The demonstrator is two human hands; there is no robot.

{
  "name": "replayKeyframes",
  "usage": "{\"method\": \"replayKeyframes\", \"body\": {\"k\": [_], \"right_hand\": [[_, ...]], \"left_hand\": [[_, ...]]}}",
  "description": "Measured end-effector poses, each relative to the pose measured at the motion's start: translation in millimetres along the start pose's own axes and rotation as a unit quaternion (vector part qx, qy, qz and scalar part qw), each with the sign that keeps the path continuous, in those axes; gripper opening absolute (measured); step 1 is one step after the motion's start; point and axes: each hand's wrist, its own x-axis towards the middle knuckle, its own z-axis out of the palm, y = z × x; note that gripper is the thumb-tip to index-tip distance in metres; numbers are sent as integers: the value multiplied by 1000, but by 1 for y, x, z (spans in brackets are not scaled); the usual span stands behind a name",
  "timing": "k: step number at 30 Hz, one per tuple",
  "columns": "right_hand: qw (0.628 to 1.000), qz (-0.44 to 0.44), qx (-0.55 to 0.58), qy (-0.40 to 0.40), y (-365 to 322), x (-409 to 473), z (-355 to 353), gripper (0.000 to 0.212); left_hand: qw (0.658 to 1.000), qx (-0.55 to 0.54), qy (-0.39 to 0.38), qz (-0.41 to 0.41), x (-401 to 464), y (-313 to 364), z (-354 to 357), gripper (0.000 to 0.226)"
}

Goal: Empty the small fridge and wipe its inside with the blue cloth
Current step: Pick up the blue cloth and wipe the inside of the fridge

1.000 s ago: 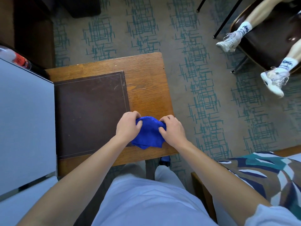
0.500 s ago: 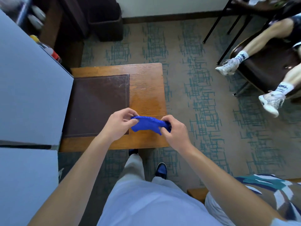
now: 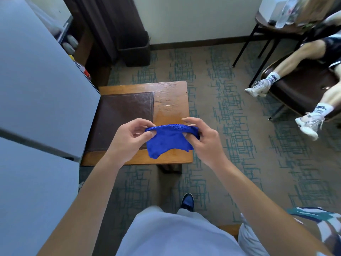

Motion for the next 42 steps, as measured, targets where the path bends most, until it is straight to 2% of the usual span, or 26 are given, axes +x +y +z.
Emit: {"method": "replayKeyframes", "body": {"k": [3, 9, 15, 20, 25, 27, 32, 42], "right_hand": [[999, -10, 36, -1, -15, -14, 5, 45], [995, -14, 103, 8, -46, -51, 29, 30], [988, -32, 149, 2, -80, -100, 65, 24], [980, -25, 192, -36, -107, -151, 116, 36], [970, -20, 233, -63, -135, -203, 144, 41], [970, -28, 230, -70, -146, -218, 150, 35], [979, -71, 173, -81, -167, -246, 153, 27], [978, -78, 135, -138, -175, -285, 143, 25]], "left_hand": [[1000, -9, 10, 12, -18, 5, -11, 13], [997, -43, 44, 40, -70, 2, -34, 16], [985, -96, 118, 86, -147, 1, -57, 22], [975, -127, 159, 87, -218, -14, -80, 24], [972, -73, 197, 107, -289, -21, -104, 36], [972, -53, 197, 120, -311, -22, -111, 37], [971, -96, 194, 101, -345, -31, -113, 43], [951, -115, 273, 86, -417, -7, -85, 36]]}}
